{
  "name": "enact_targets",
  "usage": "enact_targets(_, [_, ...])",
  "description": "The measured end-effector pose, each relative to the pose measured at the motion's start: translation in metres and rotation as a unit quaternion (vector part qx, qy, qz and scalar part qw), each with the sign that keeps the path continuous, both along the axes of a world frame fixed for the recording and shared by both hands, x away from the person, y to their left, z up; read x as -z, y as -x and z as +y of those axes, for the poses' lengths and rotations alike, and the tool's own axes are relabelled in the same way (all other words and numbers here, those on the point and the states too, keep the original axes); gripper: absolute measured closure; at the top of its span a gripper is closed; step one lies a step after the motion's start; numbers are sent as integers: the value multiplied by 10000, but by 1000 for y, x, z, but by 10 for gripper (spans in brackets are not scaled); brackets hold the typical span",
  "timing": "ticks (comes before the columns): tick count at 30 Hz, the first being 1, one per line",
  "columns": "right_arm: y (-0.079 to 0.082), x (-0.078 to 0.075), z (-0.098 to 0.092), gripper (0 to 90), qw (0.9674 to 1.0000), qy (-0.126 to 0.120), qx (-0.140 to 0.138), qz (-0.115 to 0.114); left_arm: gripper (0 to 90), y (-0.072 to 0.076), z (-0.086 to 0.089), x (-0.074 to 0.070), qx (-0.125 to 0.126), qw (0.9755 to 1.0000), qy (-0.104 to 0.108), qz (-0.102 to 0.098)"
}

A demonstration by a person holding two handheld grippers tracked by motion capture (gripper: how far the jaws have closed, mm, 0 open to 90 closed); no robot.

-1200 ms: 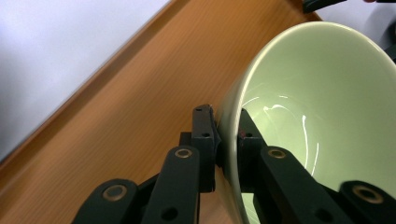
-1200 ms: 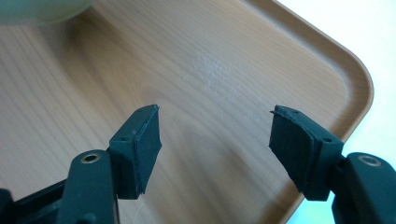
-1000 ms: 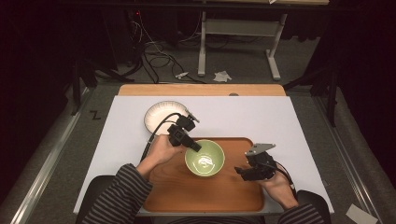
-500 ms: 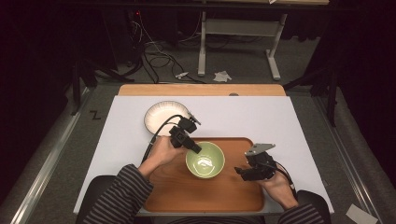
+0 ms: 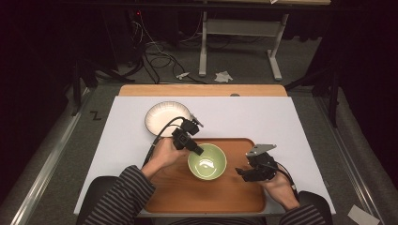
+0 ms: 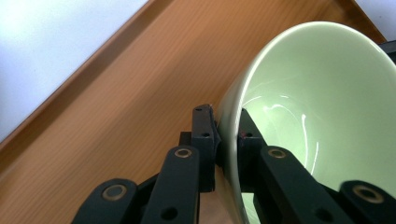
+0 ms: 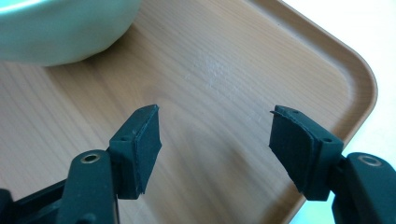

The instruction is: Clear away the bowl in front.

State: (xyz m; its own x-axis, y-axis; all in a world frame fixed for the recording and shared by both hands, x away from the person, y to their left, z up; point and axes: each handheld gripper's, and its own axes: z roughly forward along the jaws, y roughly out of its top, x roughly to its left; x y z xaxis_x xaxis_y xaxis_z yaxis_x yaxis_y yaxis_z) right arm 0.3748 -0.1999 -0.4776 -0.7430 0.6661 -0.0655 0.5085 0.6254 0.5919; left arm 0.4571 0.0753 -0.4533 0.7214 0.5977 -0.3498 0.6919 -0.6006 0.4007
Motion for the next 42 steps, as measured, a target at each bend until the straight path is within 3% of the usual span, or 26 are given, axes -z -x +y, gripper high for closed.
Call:
enact_targets(14, [0, 0, 0, 349, 10000, -29, 16, 22, 827, 0, -4, 5, -10, 10000, -49, -45])
enact_targets(29, [0, 1, 1, 349, 10000, -17, -1, 38, 828, -3, -3, 15, -31, 9999, -15, 145])
enact_targets(31, [0, 1, 1, 349, 10000, -28, 1, 49, 829, -3, -3, 16, -23, 9999, -41, 129])
enact_targets(32, [0, 1, 1, 349, 10000, -28, -8, 45, 830, -1, -3, 15, -105, 9996, -105, 220])
enact_targets(41, [0, 1, 1, 348, 10000, 31, -24, 50, 827, -1, -5, 16, 0, 9999, -105, 52])
enact_targets(42, [0, 1, 1, 348, 10000, 31, -28, 56, 826, 0, -6, 15, -85, 9997, -193, 122])
